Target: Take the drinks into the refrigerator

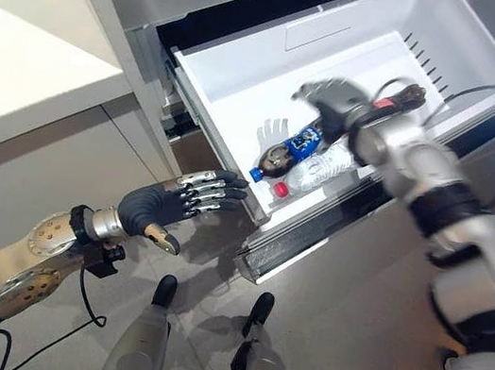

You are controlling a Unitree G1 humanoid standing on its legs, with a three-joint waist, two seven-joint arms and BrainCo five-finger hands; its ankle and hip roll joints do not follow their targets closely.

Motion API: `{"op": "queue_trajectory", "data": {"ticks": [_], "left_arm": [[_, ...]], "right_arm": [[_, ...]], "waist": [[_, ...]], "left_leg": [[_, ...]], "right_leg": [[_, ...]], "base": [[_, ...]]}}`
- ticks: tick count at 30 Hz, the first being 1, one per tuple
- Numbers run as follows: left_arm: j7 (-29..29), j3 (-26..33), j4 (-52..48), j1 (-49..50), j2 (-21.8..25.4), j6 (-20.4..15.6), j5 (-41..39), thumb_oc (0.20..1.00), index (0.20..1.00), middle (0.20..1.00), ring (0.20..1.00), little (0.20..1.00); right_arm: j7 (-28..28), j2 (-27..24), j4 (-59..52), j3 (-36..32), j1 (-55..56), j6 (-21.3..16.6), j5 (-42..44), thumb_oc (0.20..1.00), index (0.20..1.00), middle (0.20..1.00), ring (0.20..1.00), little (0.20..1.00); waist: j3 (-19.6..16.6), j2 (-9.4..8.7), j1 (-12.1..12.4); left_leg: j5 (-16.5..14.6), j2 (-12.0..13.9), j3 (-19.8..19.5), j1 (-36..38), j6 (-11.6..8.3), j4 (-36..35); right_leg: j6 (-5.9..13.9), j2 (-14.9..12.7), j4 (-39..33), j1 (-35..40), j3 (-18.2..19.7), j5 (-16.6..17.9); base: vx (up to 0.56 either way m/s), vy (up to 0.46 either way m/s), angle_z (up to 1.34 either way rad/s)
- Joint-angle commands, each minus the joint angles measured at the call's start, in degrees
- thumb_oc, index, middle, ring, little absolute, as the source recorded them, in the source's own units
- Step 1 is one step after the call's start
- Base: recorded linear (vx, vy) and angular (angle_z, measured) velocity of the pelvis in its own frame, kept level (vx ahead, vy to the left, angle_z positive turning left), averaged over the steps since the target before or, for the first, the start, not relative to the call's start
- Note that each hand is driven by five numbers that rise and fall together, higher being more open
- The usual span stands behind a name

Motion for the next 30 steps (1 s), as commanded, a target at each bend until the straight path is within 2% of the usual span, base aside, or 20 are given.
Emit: {"op": "queue_trajectory", "data": {"ticks": [1, 3, 4, 5, 10, 15, 21, 22, 23, 24, 25, 26, 27, 28, 30], "left_arm": [[-1.4, 4.6, -3.0, 6.1, -1.4, -2.0, 2.1, 1.0, 1.0, 1.0, 1.0, 1.0], [-1.5, 4.3, -2.4, 6.5, -1.1, -2.4, 2.3, 1.0, 1.0, 1.0, 1.0, 1.0], [-1.7, 6.9, -1.8, 8.4, -2.1, -2.8, 3.2, 1.0, 1.0, 1.0, 1.0, 1.0], [-1.7, 7.6, -1.5, 9.1, -2.1, -3.1, 3.9, 1.0, 1.0, 1.0, 1.0, 1.0], [-2.2, 10.0, -0.2, 12.1, -3.6, -3.6, 5.1, 1.0, 1.0, 1.0, 1.0, 1.0], [-2.9, 11.9, 0.5, 14.2, -4.9, -3.7, 6.0, 1.0, 1.0, 1.0, 1.0, 1.0], [-3.6, 12.3, -0.1, 15.3, -5.9, -3.4, 6.3, 1.0, 1.0, 1.0, 1.0, 1.0], [-4.2, 12.1, -0.5, 15.6, -6.0, -3.1, 5.9, 1.0, 1.0, 1.0, 1.0, 1.0], [-4.2, 12.2, -0.5, 15.7, -5.9, -3.1, 5.8, 1.0, 1.0, 1.0, 1.0, 1.0], [-4.7, 12.0, -1.1, 15.4, -5.7, -3.1, 5.5, 1.0, 1.0, 1.0, 1.0, 1.0], [-4.9, 12.2, -1.3, 15.4, -5.7, -3.2, 5.4, 1.0, 1.0, 1.0, 1.0, 1.0], [-4.9, 12.3, -1.3, 15.5, -5.7, -3.2, 5.4, 1.0, 1.0, 1.0, 1.0, 1.0], [-5.1, 11.5, -1.5, 14.8, -5.9, -3.4, 5.1, 1.0, 1.0, 1.0, 1.0, 1.0], [-5.1, 11.6, -1.5, 14.9, -5.9, -3.4, 5.1, 1.0, 1.0, 1.0, 1.0, 1.0], [-4.8, 10.0, -2.0, 13.2, -6.1, -3.8, 4.4, 1.0, 1.0, 1.0, 1.0, 1.0]], "right_arm": [[-4.9, -8.6, -6.0, -8.0, 10.3, -3.2, 2.5, 1.0, 1.0, 1.0, 1.0, 1.0], [-5.7, -9.3, -8.5, -15.2, 19.1, -3.7, 2.1, 1.0, 1.0, 1.0, 1.0, 1.0], [-5.2, -10.6, -11.4, -20.9, 26.5, -4.2, 1.6, 1.0, 1.0, 1.0, 1.0, 1.0], [-5.0, -10.8, -12.9, -25.3, 31.1, -4.5, 1.6, 1.0, 1.0, 1.0, 1.0, 1.0], [-3.2, -8.9, -17.2, -39.5, 48.7, -5.4, 3.2, 1.0, 1.0, 1.0, 1.0, 1.0], [-2.7, -5.4, -14.8, -44.9, 58.7, -5.5, 3.1, 1.0, 1.0, 1.0, 1.0, 1.0], [-0.6, -1.2, -8.1, -44.1, 63.8, -4.6, 2.5, 1.0, 1.0, 1.0, 1.0, 1.0], [0.6, 0.1, -3.1, -41.3, 63.7, -3.8, 2.1, 0.893, 0.893, 0.893, 0.893, 0.893], [0.4, 0.1, -2.7, -40.8, 63.3, -3.9, 2.0, 0.774, 0.774, 0.774, 0.774, 0.774], [1.8, 1.4, 1.0, -37.3, 62.1, -3.4, 1.7, 0.307, 0.307, 0.307, 0.307, 0.307], [2.2, 1.9, 2.1, -35.5, 61.0, -3.3, 1.6, 0.2, 0.2, 0.2, 0.2, 0.2], [2.2, 2.0, 2.3, -35.2, 60.7, -3.3, 1.6, 0.2, 0.2, 0.2, 0.2, 0.2], [2.8, 3.4, 5.4, -30.7, 57.8, -3.3, 1.3, 0.2, 0.2, 0.2, 0.2, 0.2], [2.7, 3.4, 5.7, -30.2, 57.2, -3.3, 1.3, 0.2, 0.2, 0.2, 0.2, 0.2], [3.0, 6.8, 9.5, -23.7, 51.7, -3.0, 1.7, 0.2, 0.2, 0.2, 0.2, 0.2]], "waist": [[-4.4, 0.06, -2.9], [-4.9, -0.43, -2.6], [-5.6, -0.15, -4.1], [-6.0, -0.39, -4.1], [-7.6, -0.38, -4.8], [-8.9, 0.05, -5.6], [-9.8, 0.45, -5.5], [-10.0, 0.73, -5.2], [-10.0, 0.69, -5.3], [-10.2, 1.1, -5.0], [-10.3, 1.16, -5.0], [-10.3, 1.12, -5.1], [-10.4, 1.54, -4.5], [-10.3, 1.49, -4.6], [-10.4, 1.99, -3.6]], "left_leg": [[-1.6, -3.6, 3.1, 0.9, 6.14, -2.0], [-1.8, -3.5, 3.2, 1.1, 6.15, -2.0], [-2.0, -3.3, 3.6, 1.8, 6.17, -1.9], [-2.2, -3.2, 3.7, 2.1, 6.16, -1.9], [-2.7, -2.9, 4.2, 3.7, 6.14, -2.2], [-2.8, -2.8, 4.7, 5.1, 6.08, -2.8], [-3.1, -2.8, 4.8, 6.5, 6.05, -3.3], [-3.1, -2.8, 4.7, 6.8, 6.03, -3.5], [-3.1, -2.8, 4.8, 6.9, 6.03, -3.5], [-3.1, -2.8, 4.8, 7.2, 5.98, -3.6], [-3.1, -2.8, 4.8, 7.3, 5.96, -3.7], [-3.0, -2.8, 4.9, 7.4, 5.96, -3.8], [-3.0, -2.9, 4.7, 7.6, 5.97, -3.8], [-3.0, -2.9, 4.8, 7.6, 5.97, -3.8], [-2.8, -2.9, 4.6, 7.8, 5.96, -3.9]], "right_leg": [[1.19, 3.1, 7.3, 1.7, -0.7, -7.5], [1.21, 3.2, 7.2, 2.0, -0.6, -7.6], [1.12, 3.5, 7.1, 2.3, -0.2, -7.9], [1.11, 3.6, 7.1, 2.6, -0.1, -7.9], [1.1, 4.1, 7.0, 3.6, 0.6, -8.5], [1.27, 4.3, 7.0, 4.5, 0.9, -8.7], [1.28, 4.3, 6.9, 5.7, 0.8, -9.0], [1.28, 4.3, 6.7, 6.1, 0.7, -9.0], [1.27, 4.3, 6.7, 6.2, 0.7, -9.0], [1.29, 4.2, 6.7, 6.3, 0.7, -9.1], [1.3, 4.2, 6.7, 6.4, 0.6, -9.1], [1.3, 4.2, 6.7, 6.5, 0.6, -9.1], [1.24, 4.2, 6.7, 6.7, 0.6, -9.3], [1.23, 4.2, 6.7, 6.8, 0.6, -9.3], [1.16, 4.0, 6.5, 7.3, 0.3, -9.2]], "base": [[0.09, -0.007, -0.05], [0.06, -0.008, -0.13], [0.06, -0.007, -0.18], [0.08, -0.015, -0.14], [0.05, -0.01, -0.16], [0.04, -0.001, -0.08], [0.02, -0.006, -0.01], [0.0, 0.0, 0.0], [0.0, 0.0, 0.0], [0.0, 0.0, 0.0], [0.0, 0.0, 0.0], [0.0, 0.0, 0.0], [0.0, 0.0, 0.0], [0.0, 0.0, 0.0], [0.0, 0.0, 0.0]]}}
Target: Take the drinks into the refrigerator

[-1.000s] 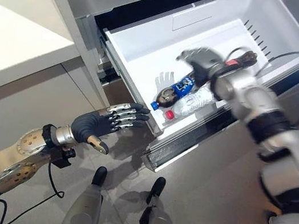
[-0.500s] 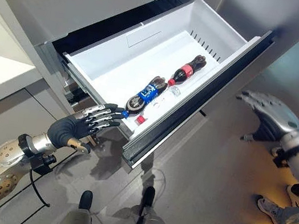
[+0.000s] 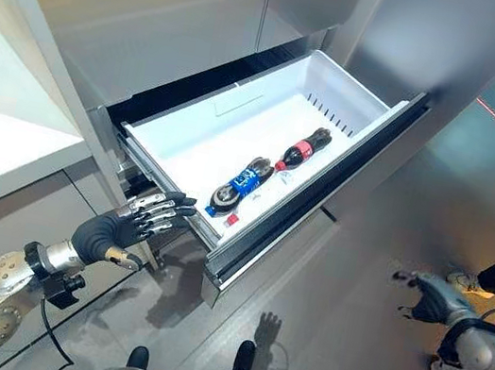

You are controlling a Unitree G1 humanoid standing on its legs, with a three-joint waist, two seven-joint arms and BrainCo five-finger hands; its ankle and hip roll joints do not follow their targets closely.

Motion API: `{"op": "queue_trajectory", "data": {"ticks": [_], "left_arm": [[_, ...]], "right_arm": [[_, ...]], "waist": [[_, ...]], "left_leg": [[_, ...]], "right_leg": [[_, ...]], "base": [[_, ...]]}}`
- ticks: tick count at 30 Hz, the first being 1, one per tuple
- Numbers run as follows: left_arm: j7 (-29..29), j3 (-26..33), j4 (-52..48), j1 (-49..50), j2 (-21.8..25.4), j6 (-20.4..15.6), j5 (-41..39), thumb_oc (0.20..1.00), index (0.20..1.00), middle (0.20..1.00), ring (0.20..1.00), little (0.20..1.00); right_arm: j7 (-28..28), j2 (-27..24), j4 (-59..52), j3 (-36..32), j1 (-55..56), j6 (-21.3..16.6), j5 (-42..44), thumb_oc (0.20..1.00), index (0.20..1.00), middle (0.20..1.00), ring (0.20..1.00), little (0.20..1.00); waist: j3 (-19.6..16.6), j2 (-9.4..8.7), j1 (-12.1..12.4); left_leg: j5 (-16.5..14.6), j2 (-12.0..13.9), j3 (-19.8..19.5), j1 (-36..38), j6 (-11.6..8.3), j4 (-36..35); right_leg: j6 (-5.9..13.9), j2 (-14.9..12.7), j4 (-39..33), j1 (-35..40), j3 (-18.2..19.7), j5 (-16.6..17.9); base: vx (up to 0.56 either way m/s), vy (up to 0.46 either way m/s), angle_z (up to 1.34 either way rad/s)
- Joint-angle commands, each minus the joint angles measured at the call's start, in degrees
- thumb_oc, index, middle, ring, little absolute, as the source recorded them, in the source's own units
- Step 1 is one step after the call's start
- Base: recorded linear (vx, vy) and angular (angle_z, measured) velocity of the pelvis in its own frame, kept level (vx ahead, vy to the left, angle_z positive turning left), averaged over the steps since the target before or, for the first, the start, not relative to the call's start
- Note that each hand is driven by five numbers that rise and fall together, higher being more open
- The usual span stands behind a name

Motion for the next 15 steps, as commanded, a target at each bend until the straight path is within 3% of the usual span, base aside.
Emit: {"op": "queue_trajectory", "data": {"ticks": [1, 2, 5, 8, 15], "left_arm": [[-0.8, -0.1, -4.1, -2.4, -1.3, -3.6, -1.9, 1.0, 1.0, 1.0, 1.0, 1.0], [-0.6, -1.4, -4.3, -3.7, -1.4, -3.7, -2.4, 1.0, 1.0, 1.0, 1.0, 1.0], [-0.2, -2.3, -4.4, -5.0, -1.6, -4.0, -2.7, 1.0, 1.0, 1.0, 1.0, 1.0], [0.0, -4.8, -4.9, -6.8, -1.9, -4.1, -3.9, 1.0, 1.0, 1.0, 1.0, 1.0], [0.7, -6.0, -5.7, -8.2, -2.0, -4.7, -4.9, 1.0, 1.0, 1.0, 1.0, 1.0]], "right_arm": [[-0.5, 0.1, 2.2, 4.8, -10.7, 0.0, 0.9, 0.2, 0.2, 0.2, 0.2, 0.2], [-0.2, 2.2, 4.0, 9.9, -15.8, 0.1, 0.5, 0.2, 0.2, 0.2, 0.2, 0.2], [-0.2, 4.6, 6.3, 15.5, -21.8, 0.0, 0.4, 0.2, 0.2, 0.2, 0.2, 0.2], [-1.6, 10.2, 12.7, 23.4, -31.6, 0.3, -0.3, 0.2, 0.2, 0.2, 0.2, 0.2], [-3.7, 14.2, 19.7, 29.5, -42.0, 0.7, -1.2, 0.2, 0.2, 0.2, 0.2, 0.2]], "waist": [[0.6, 1.44, 1.8], [0.6, 1.76, 2.7], [0.7, 2.08, 3.3], [0.7, 2.8, 5.2], [0.9, 3.33, 7.2]], "left_leg": [[-2.4, -3.8, 0.4, -1.3, 5.6, 0.8], [-2.2, -3.9, 0.3, -1.2, 5.6, 0.7], [-2.1, -3.9, 0.3, -1.1, 5.57, 0.7], [-1.8, -4.1, -0.3, -1.0, 5.58, 0.3], [-1.2, -4.6, -1.5, -0.9, 5.75, -0.4]], "right_leg": [[0.84, 2.8, 8.4, 1.2, -2.5, -8.3], [0.83, 2.7, 8.3, 1.4, -2.7, -8.2], [0.8, 2.5, 8.1, 1.6, -3.0, -8.2], [0.79, 2.2, 7.9, 2.0, -3.7, -8.0], [0.85, 1.7, 8.2, 2.4, -4.9, -8.1]], "base": [[0.0, 0.0, 0.0], [0.0, -0.01, 0.03], [-0.01, -0.006, 0.01], [0.0, -0.01, 0.07], [0.0, -0.001, 0.16]]}}
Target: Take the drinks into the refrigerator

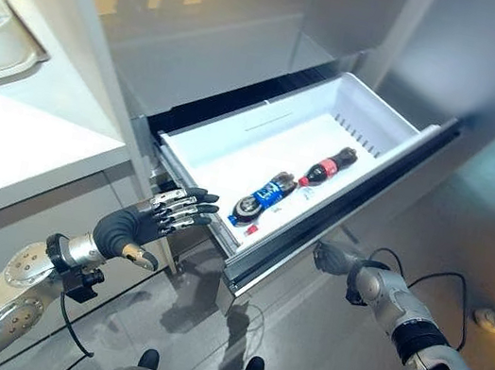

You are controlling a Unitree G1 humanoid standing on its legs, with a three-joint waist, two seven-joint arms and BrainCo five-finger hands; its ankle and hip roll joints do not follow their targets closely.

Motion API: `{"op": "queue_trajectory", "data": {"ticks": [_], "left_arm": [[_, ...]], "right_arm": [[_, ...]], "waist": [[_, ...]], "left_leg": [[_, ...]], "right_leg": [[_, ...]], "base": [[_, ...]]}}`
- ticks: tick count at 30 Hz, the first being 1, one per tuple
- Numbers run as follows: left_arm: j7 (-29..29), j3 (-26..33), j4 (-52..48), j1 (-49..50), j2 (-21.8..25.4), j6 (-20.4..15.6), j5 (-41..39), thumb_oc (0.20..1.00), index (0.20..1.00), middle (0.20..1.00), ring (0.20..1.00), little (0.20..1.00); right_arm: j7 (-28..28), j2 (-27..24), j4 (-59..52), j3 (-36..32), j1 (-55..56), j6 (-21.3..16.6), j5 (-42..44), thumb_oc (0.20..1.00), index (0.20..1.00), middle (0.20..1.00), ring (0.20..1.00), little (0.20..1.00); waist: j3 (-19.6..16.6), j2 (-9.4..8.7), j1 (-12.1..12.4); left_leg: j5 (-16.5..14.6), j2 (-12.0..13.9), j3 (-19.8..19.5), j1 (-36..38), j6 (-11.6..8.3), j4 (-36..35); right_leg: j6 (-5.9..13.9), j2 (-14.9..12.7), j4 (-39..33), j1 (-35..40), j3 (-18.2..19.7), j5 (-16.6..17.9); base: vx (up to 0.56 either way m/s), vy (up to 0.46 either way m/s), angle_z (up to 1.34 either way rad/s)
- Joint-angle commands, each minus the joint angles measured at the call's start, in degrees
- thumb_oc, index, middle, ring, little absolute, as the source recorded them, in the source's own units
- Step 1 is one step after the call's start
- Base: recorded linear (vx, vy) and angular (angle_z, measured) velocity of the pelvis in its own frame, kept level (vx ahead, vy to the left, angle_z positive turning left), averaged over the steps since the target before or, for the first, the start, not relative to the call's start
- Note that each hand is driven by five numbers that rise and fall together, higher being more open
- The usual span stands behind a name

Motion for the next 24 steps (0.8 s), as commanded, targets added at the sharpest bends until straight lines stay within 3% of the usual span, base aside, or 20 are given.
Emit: {"op": "queue_trajectory", "data": {"ticks": [1, 5, 7, 8, 14, 24], "left_arm": [[0.5, -1.1, -5.5, -2.2, -0.9, -4.1, -3.8, 1.0, 1.0, 1.0, 1.0, 1.0], [0.5, -1.6, -5.9, -2.1, -0.8, -4.2, -3.9, 1.0, 1.0, 1.0, 1.0, 1.0], [0.6, -1.6, -5.9, -2.1, -0.8, -4.2, -3.8, 1.0, 1.0, 1.0, 1.0, 1.0], [0.7, -2.0, -6.0, -2.4, -0.5, -4.3, -3.9, 1.0, 1.0, 1.0, 1.0, 1.0], [1.5, -3.7, -6.2, -4.0, 0.1, -4.6, -4.4, 1.0, 1.0, 1.0, 1.0, 1.0], [2.3, -4.2, -6.2, -5.1, -0.5, -4.6, -4.1, 1.0, 1.0, 1.0, 1.0, 1.0]], "right_arm": [[-4.4, 0.1, 0.4, 3.5, -13.4, -0.6, -0.1, 0.2, 0.2, 0.2, 0.2, 0.2], [-5.2, 0.5, 3.2, 5.3, -18.1, -0.6, -0.4, 0.2, 0.2, 0.2, 0.2, 0.2], [-5.2, 0.5, 3.3, 5.4, -18.2, -0.7, -0.4, 0.2, 0.2, 0.2, 0.2, 0.2], [-6.4, 0.3, 5.2, 5.1, -21.3, -0.4, 0.7, 0.2, 0.2, 0.2, 0.2, 0.2], [-9.4, 1.1, 7.5, 6.1, -29.8, -0.4, 2.8, 0.2, 0.2, 0.2, 0.2, 0.2], [-10.9, 2.1, 7.8, 6.4, -30.7, -0.3, 3.4, 0.2, 0.2, 0.2, 0.2, 0.2]], "waist": [[1.5, 1.07, 0.8], [1.7, 0.88, 2.9], [1.7, 0.87, 2.8], [1.9, 0.75, 4.3], [1.9, 0.71, 7.2], [1.0, 0.36, 8.9]], "left_leg": [[-2.2, -4.5, 0.9, -1.6, 6.33, 0.4], [-1.4, -5.0, -1.0, -2.0, 6.4, -0.4], [-1.4, -5.1, -1.2, -2.1, 6.41, -0.4], [-0.9, -5.5, -3.4, -2.7, 6.45, -0.6], [0.3, -6.7, -8.6, -4.5, 6.49, -0.3], [1.0, -8.0, -11.9, -5.6, 6.72, -0.1]], "right_leg": [[0.98, 1.8, 10.4, -0.3, -2.3, -8.8], [1.07, 0.9, 11.4, -0.2, -4.5, -9.1], [1.08, 0.9, 11.5, -0.2, -4.6, -9.1], [1.07, 0.1, 12.1, 0.0, -6.9, -9.3], [0.83, -1.1, 13.1, 0.6, -11.9, -10.2], [0.76, -2.2, 12.4, 2.0, -15.2, -10.5]], "base": [[0.0, -0.005, 0.12], [-0.01, -0.008, 0.2], [-0.01, -0.025, 0.31], [-0.01, -0.036, 0.34], [0.0, -0.032, 0.52], [0.0, 0.008, 0.3]]}}
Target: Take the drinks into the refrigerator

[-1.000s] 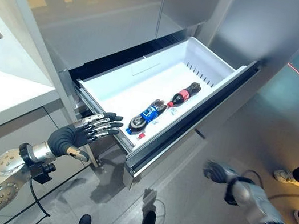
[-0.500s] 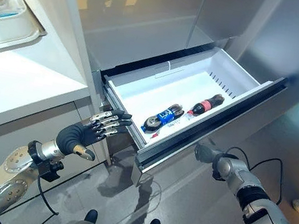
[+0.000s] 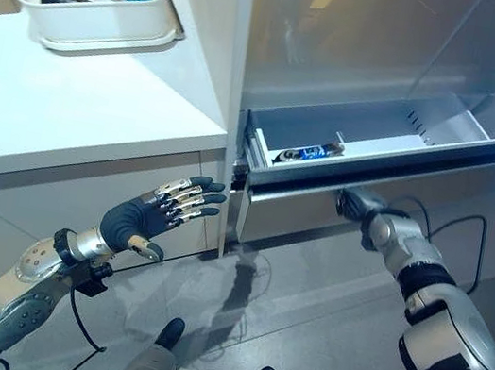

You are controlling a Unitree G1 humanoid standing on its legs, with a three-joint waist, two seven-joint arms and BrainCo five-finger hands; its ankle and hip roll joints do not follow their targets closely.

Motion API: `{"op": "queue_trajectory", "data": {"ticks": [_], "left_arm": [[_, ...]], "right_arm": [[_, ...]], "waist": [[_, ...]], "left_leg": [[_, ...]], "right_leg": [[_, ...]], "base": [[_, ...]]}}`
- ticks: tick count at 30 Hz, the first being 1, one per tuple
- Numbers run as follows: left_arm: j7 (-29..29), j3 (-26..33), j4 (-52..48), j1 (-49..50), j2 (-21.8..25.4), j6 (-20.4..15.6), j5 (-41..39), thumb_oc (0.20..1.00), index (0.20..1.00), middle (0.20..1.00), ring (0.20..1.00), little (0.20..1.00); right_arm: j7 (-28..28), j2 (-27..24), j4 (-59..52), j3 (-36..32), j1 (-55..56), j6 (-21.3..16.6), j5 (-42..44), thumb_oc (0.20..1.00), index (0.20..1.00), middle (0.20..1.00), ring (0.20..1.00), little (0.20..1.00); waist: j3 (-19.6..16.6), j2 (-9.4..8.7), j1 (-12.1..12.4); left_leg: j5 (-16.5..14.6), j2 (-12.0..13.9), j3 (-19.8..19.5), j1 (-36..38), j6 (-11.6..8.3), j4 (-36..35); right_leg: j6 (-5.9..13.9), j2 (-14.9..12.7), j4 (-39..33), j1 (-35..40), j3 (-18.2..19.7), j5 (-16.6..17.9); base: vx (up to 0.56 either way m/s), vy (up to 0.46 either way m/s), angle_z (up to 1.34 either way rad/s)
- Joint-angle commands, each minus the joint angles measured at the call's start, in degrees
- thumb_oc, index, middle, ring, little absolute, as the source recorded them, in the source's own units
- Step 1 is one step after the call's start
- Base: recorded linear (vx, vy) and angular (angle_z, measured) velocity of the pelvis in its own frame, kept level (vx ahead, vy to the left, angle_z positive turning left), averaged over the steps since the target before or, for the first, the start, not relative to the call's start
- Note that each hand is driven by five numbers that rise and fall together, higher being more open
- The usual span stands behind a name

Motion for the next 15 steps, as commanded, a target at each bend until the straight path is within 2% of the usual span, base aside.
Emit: {"op": "queue_trajectory", "data": {"ticks": [1, 7, 8, 9, 10, 12, 13, 14, 15], "left_arm": [[0.3, -1.8, -6.1, -1.4, 1.0, -3.6, -2.0, 1.0, 1.0, 1.0, 1.0, 1.0], [1.0, -0.6, -6.0, -0.5, 0.1, -3.9, -0.6, 1.0, 1.0, 1.0, 1.0, 1.0], [1.2, 0.2, -6.0, -0.1, -0.3, -4.0, 0.0, 1.0, 1.0, 1.0, 1.0, 1.0], [1.5, 0.6, -6.0, 0.5, -0.5, -4.3, 0.5, 1.0, 1.0, 1.0, 1.0, 1.0], [1.8, 1.1, -5.9, 1.0, -0.6, -4.4, 0.9, 1.0, 1.0, 1.0, 1.0, 1.0], [2.3, 2.5, -5.9, 1.9, -0.6, -4.6, 1.7, 1.0, 1.0, 1.0, 1.0, 1.0], [2.7, 3.6, -5.6, 2.2, -0.6, -5.0, 2.2, 1.0, 1.0, 1.0, 1.0, 1.0], [2.7, 3.6, -5.6, 2.3, -0.5, -5.0, 2.2, 1.0, 1.0, 1.0, 1.0, 1.0], [3.2, 4.7, -4.4, 2.7, -1.2, -5.4, 3.0, 1.0, 1.0, 1.0, 1.0, 1.0]], "right_arm": [[-2.0, 0.5, -2.0, 2.6, -8.4, -1.1, 1.8, 0.2, 0.2, 0.2, 0.2, 0.2], [-1.2, -0.6, -5.8, -1.4, 1.9, -1.3, 2.4, 0.2, 0.2, 0.2, 0.2, 0.2], [-1.1, -0.6, -7.3, -2.7, 5.0, -1.6, 2.7, 0.282, 0.282, 0.282, 0.282, 0.282], [-1.5, -0.4, -8.9, -4.6, 8.3, -1.5, 3.1, 0.398, 0.398, 0.398, 0.398, 0.398], [-1.9, 0.2, -9.2, -6.1, 11.0, -1.6, 3.5, 1.0, 1.0, 1.0, 1.0, 1.0], [-2.1, 1.4, -10.5, -8.8, 15.8, -1.7, 4.4, 1.0, 1.0, 1.0, 1.0, 1.0], [-2.1, 1.8, -13.5, -11.3, 20.0, -2.0, 5.6, 1.0, 1.0, 1.0, 1.0, 1.0], [-2.0, 1.7, -13.9, -11.4, 20.2, -1.9, 5.6, 1.0, 1.0, 1.0, 1.0, 1.0], [-2.4, 2.5, -15.9, -15.9, 25.9, -2.3, 9.4, 1.0, 1.0, 1.0, 1.0, 1.0]], "waist": [[-1.3, -2.47, 2.5], [-1.3, -2.4, 1.3], [-1.2, -2.26, 0.5], [-1.3, -2.23, 0.2], [-1.4, -2.11, -0.3], [-1.3, -1.85, -1.1], [-1.0, -1.67, -2.3], [-1.1, -1.69, -2.2], [-1.0, -1.56, -3.8]], "left_leg": [[-2.6, -6.7, 3.7, 0.6, 7.39, 0.5], [-2.6, -6.7, 4.1, 1.1, 7.76, -0.2], [-2.6, -6.6, 4.4, 1.3, 7.88, -0.5], [-2.4, -6.4, 4.8, 1.6, 8.0, -0.9], [-2.4, -6.2, 5.1, 1.7, 8.18, -1.2], [-2.0, -5.7, 5.8, 2.1, 8.49, -2.1], [-1.4, -5.2, 6.4, 2.3, 8.57, -3.2], [-1.3, -5.1, 6.5, 2.4, 8.56, -3.3], [-1.1, -4.9, 7.1, 2.6, 8.67, -3.8]], "right_leg": [[0.05, -0.9, 12.7, -1.3, 0.3, -7.8], [0.18, -1.2, 12.9, -1.6, 0.9, -7.6], [0.2, -1.1, 13.0, -1.8, 1.3, -7.6], [0.21, -1.1, 13.0, -2.1, 1.8, -7.5], [0.23, -1.0, 13.0, -2.3, 2.4, -7.5], [0.22, -0.7, 13.2, -3.0, 3.7, -7.4], [0.24, -0.4, 13.7, -4.1, 4.7, -7.4], [0.23, -0.4, 13.8, -4.1, 4.8, -7.4], [0.19, -0.1, 14.2, -4.8, 5.6, -7.4]], "base": [[0.0, 0.039, 0.24], [-0.01, 0.031, 0.09], [-0.01, 0.051, 0.0], [-0.01, 0.054, -0.05], [-0.01, 0.051, -0.09], [-0.03, 0.052, -0.26], [-0.04, 0.038, -0.42], [-0.05, 0.039, -0.47], [-0.02, 0.032, -0.43]]}}
